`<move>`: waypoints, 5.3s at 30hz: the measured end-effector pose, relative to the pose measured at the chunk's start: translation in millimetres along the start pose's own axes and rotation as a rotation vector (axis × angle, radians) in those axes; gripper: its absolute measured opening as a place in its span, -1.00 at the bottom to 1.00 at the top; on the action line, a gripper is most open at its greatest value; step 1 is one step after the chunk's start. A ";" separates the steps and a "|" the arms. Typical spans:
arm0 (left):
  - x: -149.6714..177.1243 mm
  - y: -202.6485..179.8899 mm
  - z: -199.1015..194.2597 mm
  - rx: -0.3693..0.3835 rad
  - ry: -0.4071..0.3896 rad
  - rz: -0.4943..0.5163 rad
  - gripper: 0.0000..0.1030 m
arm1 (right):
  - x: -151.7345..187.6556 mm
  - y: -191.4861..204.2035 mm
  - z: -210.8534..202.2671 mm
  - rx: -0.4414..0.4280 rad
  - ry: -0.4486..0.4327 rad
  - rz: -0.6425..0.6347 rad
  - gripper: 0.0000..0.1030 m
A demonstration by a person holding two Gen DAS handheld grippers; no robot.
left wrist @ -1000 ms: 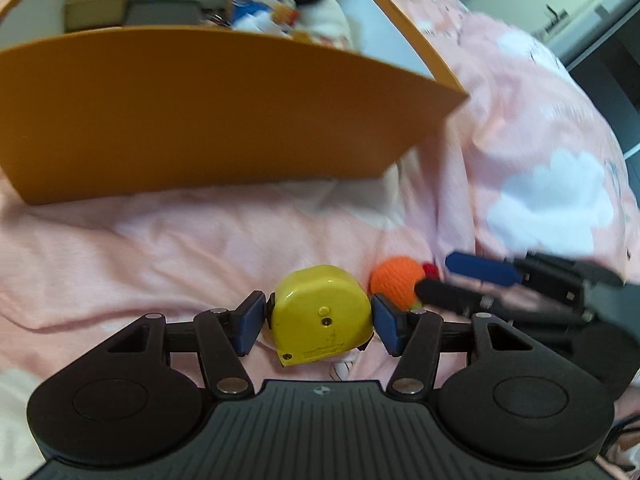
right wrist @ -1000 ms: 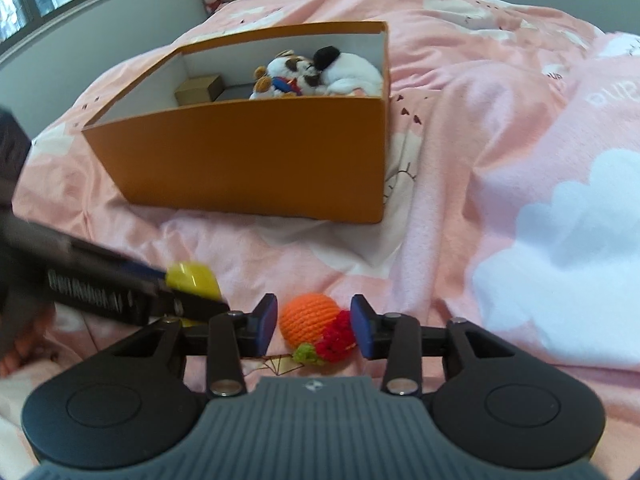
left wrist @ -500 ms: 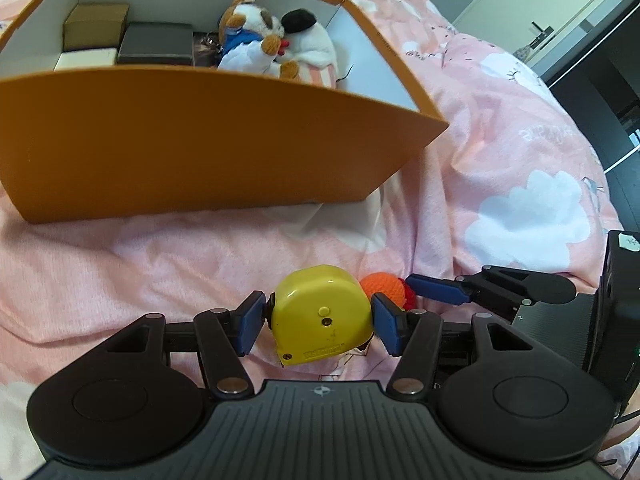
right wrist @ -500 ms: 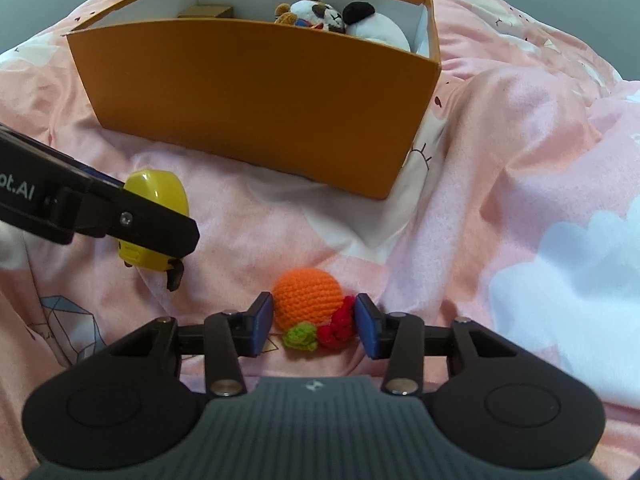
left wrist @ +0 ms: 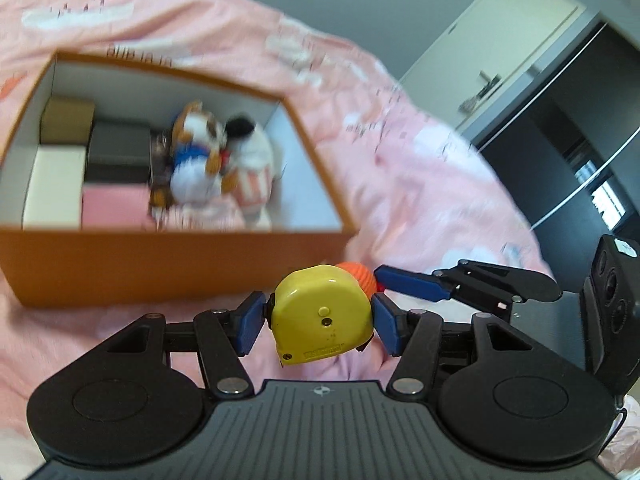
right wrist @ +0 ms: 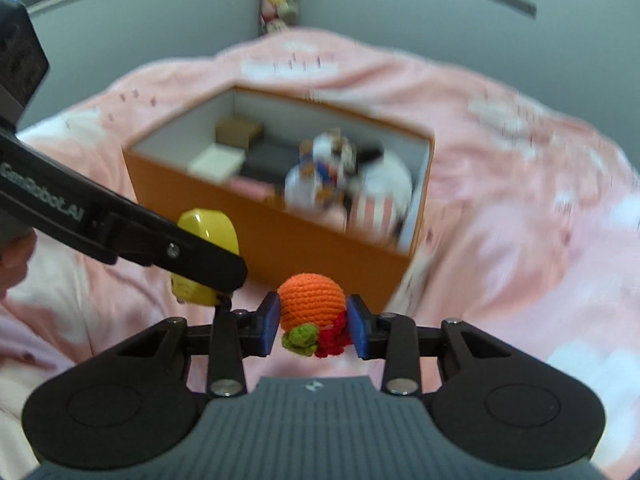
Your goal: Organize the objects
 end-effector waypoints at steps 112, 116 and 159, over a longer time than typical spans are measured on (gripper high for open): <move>-41.6 22.3 -35.5 -0.451 -0.403 0.147 0.73 | -73.7 -17.3 11.5 0.010 -0.175 0.204 0.73; -38.9 30.1 -37.5 -0.481 -0.433 0.137 0.75 | -68.8 -19.3 14.3 0.012 -0.195 0.277 0.76; -15.6 68.0 -15.7 -0.634 -0.382 0.083 0.83 | -32.7 -17.6 60.7 0.009 -0.154 0.321 0.88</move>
Point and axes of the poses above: each gripper's, at about its wrist camera, not at the fingertips, and z roughly the way its jaws point, y to its left, x to its underside, the point moved 4 cm from there along z, roughly the way its jaws point, and after that the axes turned 6 degrees about y, right-handed, at the moved point
